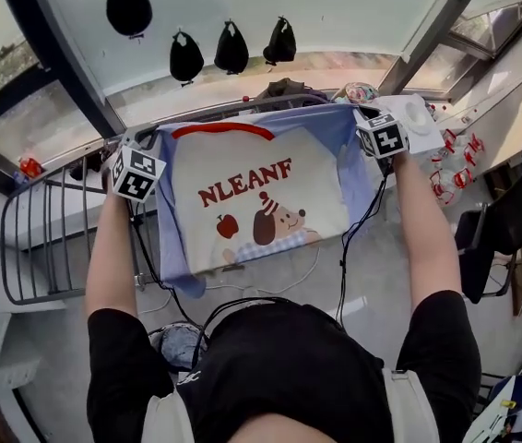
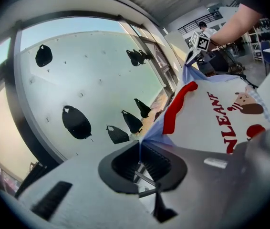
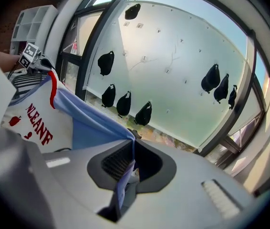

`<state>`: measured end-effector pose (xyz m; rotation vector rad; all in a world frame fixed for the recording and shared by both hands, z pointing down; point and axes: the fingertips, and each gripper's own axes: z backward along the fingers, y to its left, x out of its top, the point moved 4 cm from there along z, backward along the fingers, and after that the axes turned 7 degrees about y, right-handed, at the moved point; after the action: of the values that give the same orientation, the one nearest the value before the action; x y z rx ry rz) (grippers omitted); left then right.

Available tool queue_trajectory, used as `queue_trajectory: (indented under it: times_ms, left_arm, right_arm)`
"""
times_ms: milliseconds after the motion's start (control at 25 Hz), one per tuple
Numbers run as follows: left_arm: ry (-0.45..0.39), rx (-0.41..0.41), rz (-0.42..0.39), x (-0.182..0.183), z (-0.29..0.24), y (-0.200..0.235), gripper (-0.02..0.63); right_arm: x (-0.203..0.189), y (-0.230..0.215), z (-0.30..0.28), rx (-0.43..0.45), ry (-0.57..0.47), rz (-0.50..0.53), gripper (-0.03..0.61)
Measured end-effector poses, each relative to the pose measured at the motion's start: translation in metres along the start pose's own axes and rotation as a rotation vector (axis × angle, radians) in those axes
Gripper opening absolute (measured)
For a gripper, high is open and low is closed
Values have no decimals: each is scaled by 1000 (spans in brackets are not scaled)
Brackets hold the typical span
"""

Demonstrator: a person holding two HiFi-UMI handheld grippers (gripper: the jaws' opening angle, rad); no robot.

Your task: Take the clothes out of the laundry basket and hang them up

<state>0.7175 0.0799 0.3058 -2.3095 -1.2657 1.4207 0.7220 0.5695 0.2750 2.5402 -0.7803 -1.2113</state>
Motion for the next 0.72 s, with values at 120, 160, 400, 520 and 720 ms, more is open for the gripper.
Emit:
queue_trajectory:
  times_ms: [120,160,400,520,720]
  left_arm:
    - [49,-57,22,-18,-19,-20,18]
    - [67,-78,30,-23,-25,-26,18]
    - [127,-158,68,-42,-47,-50,29]
    - [147,-182,100,-50,-53,-57,59]
    - [171,-234,187,-57,-44,-67,168]
  right_arm:
    - [-19,11,-20,17,60,4,29]
    - [-25,13,-26,23,79,0,29]
    - [-46,24,-54,59,149,-30,29]
    - [-55,31,-62,88,179,-36,31]
    - [-70,42,-65,169,187,-32,141]
